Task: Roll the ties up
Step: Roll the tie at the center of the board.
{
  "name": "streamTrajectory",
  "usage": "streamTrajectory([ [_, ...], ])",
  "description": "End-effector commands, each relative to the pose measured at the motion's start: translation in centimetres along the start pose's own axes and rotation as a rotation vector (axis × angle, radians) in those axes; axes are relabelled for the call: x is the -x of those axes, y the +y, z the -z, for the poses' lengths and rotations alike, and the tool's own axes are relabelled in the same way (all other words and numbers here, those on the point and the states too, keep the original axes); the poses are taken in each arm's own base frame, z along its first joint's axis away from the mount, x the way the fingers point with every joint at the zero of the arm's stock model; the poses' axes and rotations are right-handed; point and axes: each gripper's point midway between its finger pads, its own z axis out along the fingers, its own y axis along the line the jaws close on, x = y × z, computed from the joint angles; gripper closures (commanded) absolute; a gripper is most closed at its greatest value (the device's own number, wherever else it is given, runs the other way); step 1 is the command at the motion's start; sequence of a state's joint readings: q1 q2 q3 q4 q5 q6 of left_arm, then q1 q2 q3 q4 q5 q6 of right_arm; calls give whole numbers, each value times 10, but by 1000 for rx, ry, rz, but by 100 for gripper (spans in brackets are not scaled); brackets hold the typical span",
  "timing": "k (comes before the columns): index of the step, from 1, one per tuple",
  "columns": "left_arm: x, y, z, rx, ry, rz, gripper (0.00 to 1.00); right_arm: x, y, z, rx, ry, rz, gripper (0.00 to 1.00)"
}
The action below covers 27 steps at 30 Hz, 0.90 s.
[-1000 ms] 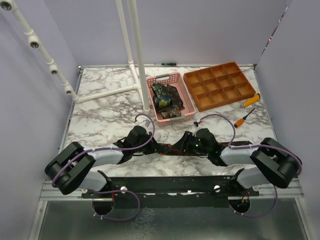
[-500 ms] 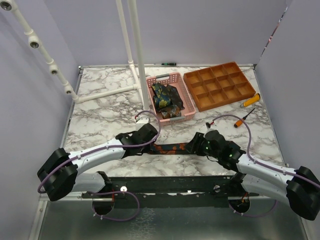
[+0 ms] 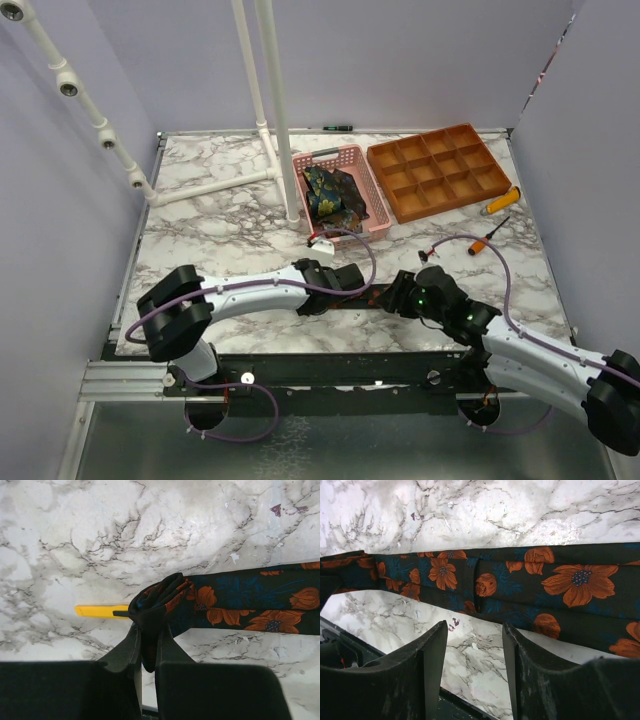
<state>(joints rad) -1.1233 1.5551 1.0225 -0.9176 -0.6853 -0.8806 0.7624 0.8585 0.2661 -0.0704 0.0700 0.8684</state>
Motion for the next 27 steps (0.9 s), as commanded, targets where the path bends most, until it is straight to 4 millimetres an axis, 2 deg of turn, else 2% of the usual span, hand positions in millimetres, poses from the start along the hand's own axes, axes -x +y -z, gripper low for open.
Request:
streamTrajectory([
  [1,5,13,7,164,-40,-99,100,-4,-18,7,-68,-8,-29,48],
  [10,10,-42,4,237,-68,-238,100,-21,-46,18,-132,-20,-153,48],
  [18,6,-86,-4,196,-66,-265,99,-25,-59,22,-185,-38,-251,47],
  [23,2,-98,-6,143,-56,-240,58,-27,-59,22,-184,-27,-249,47],
  [27,5,-103,-1,96,-56,-212,39,-27,-59,21,-190,-21,-239,47],
])
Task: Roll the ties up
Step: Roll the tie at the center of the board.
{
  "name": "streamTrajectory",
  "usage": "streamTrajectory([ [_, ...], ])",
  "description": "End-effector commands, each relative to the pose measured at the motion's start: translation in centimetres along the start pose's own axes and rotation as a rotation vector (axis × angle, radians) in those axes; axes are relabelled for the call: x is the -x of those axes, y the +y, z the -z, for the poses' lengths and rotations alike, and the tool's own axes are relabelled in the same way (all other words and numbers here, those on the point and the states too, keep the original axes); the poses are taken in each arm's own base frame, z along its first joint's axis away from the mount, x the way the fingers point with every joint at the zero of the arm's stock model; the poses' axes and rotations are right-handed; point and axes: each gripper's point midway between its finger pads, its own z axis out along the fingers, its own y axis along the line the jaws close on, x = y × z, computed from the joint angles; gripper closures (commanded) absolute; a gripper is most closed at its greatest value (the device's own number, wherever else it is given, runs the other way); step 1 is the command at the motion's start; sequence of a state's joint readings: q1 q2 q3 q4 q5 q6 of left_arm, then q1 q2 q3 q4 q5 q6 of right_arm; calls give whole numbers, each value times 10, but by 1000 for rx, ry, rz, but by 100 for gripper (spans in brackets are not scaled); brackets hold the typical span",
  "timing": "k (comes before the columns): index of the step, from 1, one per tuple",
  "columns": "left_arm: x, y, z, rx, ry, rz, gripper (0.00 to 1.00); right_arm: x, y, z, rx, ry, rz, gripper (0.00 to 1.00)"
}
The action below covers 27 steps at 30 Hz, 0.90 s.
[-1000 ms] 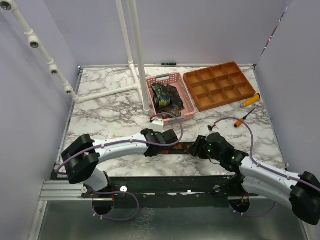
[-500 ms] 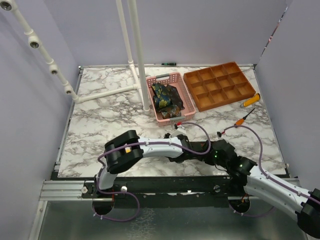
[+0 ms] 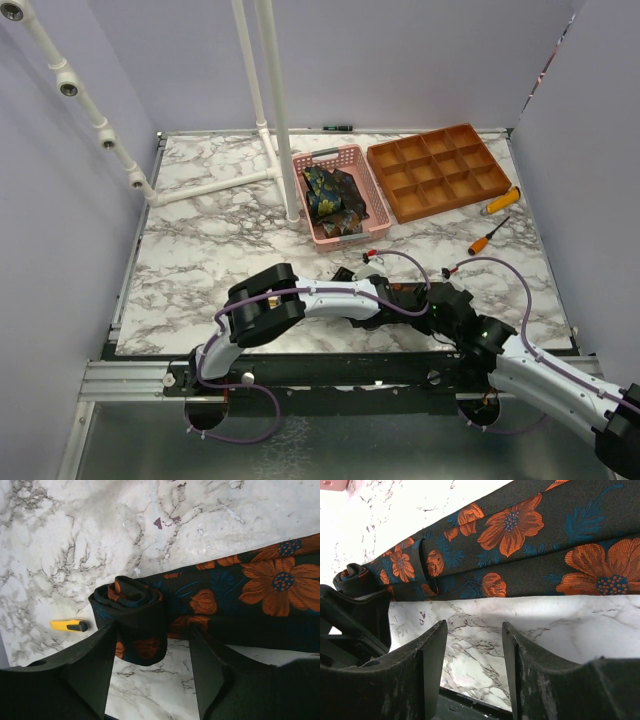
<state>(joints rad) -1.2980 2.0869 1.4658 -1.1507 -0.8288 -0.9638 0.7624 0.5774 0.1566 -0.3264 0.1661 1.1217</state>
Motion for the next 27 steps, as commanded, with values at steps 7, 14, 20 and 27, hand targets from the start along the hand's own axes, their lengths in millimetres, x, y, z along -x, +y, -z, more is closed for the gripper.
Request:
streamTrajectory([
  [7,23,4,35,-167,-51,147,12,-3,-9,-1,-46,21,48,46],
  [14,39,43,69,-328,-114,324,1,4,37,6,126,44,212,44],
  [20,38,75,61,-649,-184,564,1,-5,105,7,323,158,282,48],
  [27,37,115,45,-910,-390,879,1,-16,172,-13,408,249,334,51],
])
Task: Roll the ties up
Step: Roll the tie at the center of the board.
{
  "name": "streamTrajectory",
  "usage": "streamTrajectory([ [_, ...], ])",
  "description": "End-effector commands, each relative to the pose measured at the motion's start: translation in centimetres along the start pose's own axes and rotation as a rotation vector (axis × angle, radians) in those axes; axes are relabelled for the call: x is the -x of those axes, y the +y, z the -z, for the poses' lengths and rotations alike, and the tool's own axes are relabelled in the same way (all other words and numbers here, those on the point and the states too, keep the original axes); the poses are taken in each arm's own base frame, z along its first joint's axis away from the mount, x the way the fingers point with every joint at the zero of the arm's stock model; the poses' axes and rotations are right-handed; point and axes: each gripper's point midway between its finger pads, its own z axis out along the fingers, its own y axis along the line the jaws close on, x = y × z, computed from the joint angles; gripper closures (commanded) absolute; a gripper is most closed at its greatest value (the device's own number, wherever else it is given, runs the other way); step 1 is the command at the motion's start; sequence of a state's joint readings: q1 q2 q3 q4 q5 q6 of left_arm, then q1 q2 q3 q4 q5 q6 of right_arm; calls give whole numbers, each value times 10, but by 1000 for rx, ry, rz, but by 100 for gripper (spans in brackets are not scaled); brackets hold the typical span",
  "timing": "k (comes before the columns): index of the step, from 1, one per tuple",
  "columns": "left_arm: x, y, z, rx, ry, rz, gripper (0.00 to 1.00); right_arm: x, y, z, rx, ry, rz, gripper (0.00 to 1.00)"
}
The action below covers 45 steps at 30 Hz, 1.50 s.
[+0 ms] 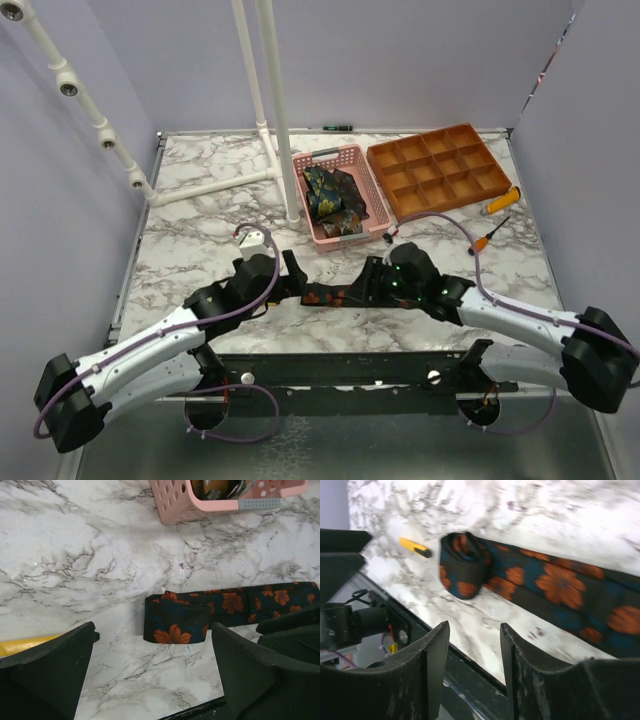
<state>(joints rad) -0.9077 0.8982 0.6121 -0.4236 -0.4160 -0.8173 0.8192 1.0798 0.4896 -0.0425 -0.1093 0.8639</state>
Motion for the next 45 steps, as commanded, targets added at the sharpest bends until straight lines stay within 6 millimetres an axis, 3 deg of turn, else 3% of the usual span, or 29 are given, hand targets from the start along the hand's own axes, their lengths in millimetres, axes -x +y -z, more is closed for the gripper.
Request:
streamTrajectory([
  [1,14,-31,9,-326,-101,113,1,7,48,-19,146,45,58,52],
  [7,-5,-13,-3,-343,-51,169,1,7,67,-48,150,114,78,61],
  [15,-25,-11,-20,-335,48,193,1,-8,26,-69,-27,159,49,68],
  [25,-50,-2,-30,-302,133,184,1,-23,-15,-73,-142,161,25,68],
  [37,-64,-21,-39,-384,227,124,2,-27,-28,-73,-143,168,10,68],
  [45,-69,-24,-52,-364,260,140,5,-20,-23,-71,-121,156,28,68],
])
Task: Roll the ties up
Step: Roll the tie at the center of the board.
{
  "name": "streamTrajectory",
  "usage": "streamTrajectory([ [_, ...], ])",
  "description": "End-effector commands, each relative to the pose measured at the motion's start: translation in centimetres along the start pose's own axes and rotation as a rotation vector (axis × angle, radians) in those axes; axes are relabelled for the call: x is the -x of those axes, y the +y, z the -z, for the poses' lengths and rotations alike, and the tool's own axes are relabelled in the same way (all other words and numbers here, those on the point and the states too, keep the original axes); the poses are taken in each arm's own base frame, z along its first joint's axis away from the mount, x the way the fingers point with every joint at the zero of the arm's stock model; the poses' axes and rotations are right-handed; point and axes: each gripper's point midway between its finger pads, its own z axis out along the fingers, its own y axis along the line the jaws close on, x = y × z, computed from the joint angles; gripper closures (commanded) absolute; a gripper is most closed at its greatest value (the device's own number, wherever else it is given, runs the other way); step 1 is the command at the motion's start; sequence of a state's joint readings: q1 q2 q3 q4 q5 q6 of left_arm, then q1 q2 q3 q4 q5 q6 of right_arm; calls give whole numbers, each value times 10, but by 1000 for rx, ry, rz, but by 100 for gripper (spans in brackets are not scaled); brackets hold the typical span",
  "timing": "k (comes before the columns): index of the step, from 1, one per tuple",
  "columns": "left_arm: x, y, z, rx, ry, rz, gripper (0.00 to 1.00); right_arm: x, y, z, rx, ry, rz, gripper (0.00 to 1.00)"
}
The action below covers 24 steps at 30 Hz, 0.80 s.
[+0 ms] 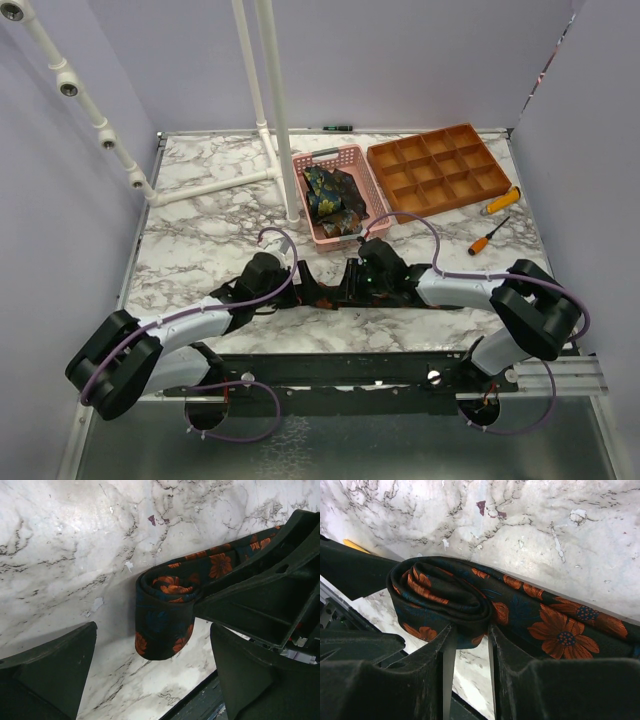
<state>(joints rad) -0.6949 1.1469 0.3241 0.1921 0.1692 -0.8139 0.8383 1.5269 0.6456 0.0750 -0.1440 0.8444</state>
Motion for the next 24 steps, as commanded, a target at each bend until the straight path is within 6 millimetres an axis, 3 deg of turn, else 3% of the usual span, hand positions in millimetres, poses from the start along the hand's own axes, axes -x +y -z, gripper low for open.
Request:
streamTrajectory([
  [1,4,-10,-2,-39,-1,-2,5,-1,-8,1,-25,5,20,68],
  [7,-3,-5,-4,-35,30,-19,7,-3,-19,-2,-36,14,0,68],
  [11,-10,-8,-11,-57,72,-21,15,-5,-25,-2,-35,19,-19,68],
  [15,-9,-12,-16,-60,82,-17,16,-3,-22,0,-20,15,-8,67],
  [19,6,-14,-3,-36,1,-2,12,9,-10,16,0,-23,23,62],
  [24,23,-7,26,45,-102,13,12,33,6,41,-16,-87,88,55],
])
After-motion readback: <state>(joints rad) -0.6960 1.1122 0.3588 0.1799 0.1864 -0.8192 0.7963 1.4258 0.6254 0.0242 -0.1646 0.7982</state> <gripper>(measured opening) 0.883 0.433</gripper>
